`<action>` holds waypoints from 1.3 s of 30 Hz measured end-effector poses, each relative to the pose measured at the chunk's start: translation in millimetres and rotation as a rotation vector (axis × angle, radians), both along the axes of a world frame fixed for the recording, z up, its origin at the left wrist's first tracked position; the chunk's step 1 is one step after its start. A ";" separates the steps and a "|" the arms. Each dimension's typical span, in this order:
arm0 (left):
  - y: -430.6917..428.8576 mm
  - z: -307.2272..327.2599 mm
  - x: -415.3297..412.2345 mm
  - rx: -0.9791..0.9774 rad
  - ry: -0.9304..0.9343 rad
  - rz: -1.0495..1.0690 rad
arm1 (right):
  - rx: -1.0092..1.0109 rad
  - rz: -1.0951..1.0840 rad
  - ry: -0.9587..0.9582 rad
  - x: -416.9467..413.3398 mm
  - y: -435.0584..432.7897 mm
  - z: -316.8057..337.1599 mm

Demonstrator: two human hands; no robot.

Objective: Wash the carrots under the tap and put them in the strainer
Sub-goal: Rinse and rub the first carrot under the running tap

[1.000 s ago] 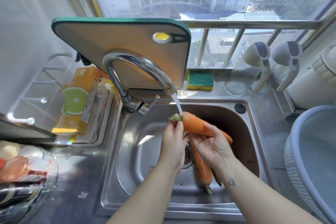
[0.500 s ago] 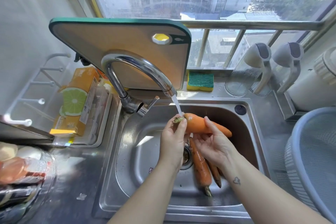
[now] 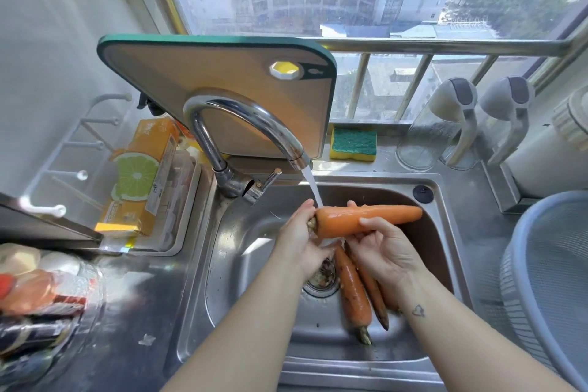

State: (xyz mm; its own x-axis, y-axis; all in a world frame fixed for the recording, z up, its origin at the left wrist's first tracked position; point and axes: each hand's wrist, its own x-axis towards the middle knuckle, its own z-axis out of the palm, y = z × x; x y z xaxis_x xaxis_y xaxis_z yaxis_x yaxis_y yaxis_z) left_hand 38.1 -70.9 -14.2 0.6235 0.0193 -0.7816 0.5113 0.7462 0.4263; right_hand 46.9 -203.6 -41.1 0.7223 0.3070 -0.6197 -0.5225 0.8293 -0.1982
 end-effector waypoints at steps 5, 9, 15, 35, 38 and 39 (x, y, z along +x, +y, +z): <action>28.7 -5.3 -27.6 0.692 -0.064 -0.335 | -0.598 0.185 -0.275 3.2 1.5 22.1; 42.2 -14.1 -45.9 1.184 -0.190 -0.684 | -1.232 0.520 -0.628 -14.7 1.8 28.4; 43.3 -29.4 -71.1 1.149 -0.234 -1.025 | -1.587 0.634 -0.794 -41.1 8.0 20.0; 128.6 -6.2 -165.0 1.681 0.078 -0.726 | -0.889 0.875 -0.516 -68.8 127.0 23.2; 144.6 -14.4 -180.1 1.684 0.233 -0.714 | -0.896 0.912 -0.507 -69.2 131.2 19.1; 147.8 -17.6 -182.5 1.696 0.266 -0.725 | -0.896 0.926 -0.501 -69.3 131.6 17.9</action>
State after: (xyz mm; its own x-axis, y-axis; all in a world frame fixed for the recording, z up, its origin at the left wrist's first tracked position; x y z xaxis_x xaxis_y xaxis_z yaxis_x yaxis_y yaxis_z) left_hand -144.4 76.9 -31.8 0.7458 0.6041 -0.2810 0.6647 -0.7027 0.2536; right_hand -22.5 -72.0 -23.2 0.6777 0.4310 -0.5958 -0.5231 -0.2869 -0.8025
